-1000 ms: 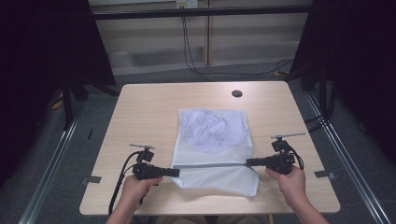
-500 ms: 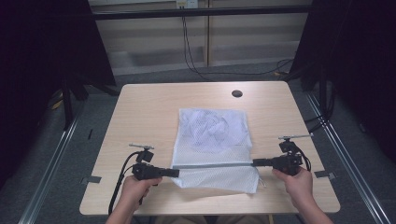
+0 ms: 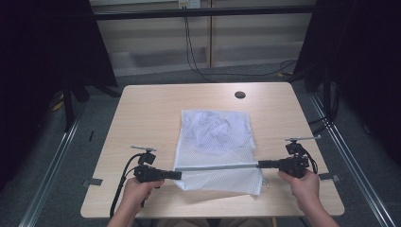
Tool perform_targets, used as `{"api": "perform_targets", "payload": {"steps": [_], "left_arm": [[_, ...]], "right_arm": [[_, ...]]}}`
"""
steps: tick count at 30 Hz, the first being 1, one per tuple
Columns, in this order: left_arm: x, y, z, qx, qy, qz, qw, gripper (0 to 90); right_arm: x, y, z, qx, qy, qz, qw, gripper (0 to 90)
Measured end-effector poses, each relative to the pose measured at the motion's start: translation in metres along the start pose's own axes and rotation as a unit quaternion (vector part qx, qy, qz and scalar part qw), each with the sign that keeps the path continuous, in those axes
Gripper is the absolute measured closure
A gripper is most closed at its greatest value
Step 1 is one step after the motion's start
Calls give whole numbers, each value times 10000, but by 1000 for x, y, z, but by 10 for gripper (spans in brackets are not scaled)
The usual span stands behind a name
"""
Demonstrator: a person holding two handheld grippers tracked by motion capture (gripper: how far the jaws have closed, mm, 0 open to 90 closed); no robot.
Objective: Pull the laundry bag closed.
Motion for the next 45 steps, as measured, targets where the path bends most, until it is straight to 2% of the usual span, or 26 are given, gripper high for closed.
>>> {"api": "perform_targets", "payload": {"steps": [4,7,14,16,19,21,22,23,26,29,30,32,34,37,39,42,45], "left_arm": [[0,0,0,-37,-8,6,10000,881],[1,0,0,-24,2,29,10000,881],[1,-1,0,-37,-66,1,10000,880],[1,0,0,-45,-70,-3,10000,880],[3,2,0,-51,-177,-35,9998,861],[4,3,0,-48,-285,-207,9994,789],[3,4,-1,-48,-284,-276,9992,714],[3,5,-1,-71,-192,-219,9996,651],[3,7,-1,-118,-277,-282,9991,576],[5,7,-1,-115,-334,-339,9988,547],[5,8,-2,-153,-382,-415,9983,536],[6,8,-2,-133,-393,-419,9983,504],[5,9,-3,-98,-404,-455,9981,417],[5,12,-4,-51,-487,-637,9968,357],[6,14,-6,-81,-643,-775,9949,330],[9,16,-8,30,-801,-915,9926,265],[9,17,-9,82,-945,-1194,9883,201]], "right_arm": [[0,1,0,11,31,86,10000,870],[1,3,0,43,-2,26,10000,870],[1,4,1,48,-4,58,10000,870],[1,4,1,47,-1,8,10000,869],[2,3,2,56,-9,-116,9999,867],[2,2,2,39,4,-57,10000,864],[2,2,2,32,15,-27,10000,864],[2,2,2,23,42,-23,10000,863],[2,2,2,42,46,-11,10000,857],[1,2,2,93,33,97,9999,749],[1,2,2,98,35,147,9998,714],[0,2,2,101,61,271,9996,672],[-1,2,2,122,84,293,9995,636],[-2,2,2,162,126,340,9992,593],[-2,3,2,188,171,419,9988,563],[-4,4,1,277,252,454,9983,518],[-4,6,1,421,351,504,9972,451]]}}
Point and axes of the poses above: each handheld gripper's, and its own axes: y roughly backward along the jaws, z roughly out of its underside, x roughly to its right, the point moved 1 cm from there along -y, roughly forward along the jaws, and after that the axes turned 3 degrees about -x, right-handed, at the moved point
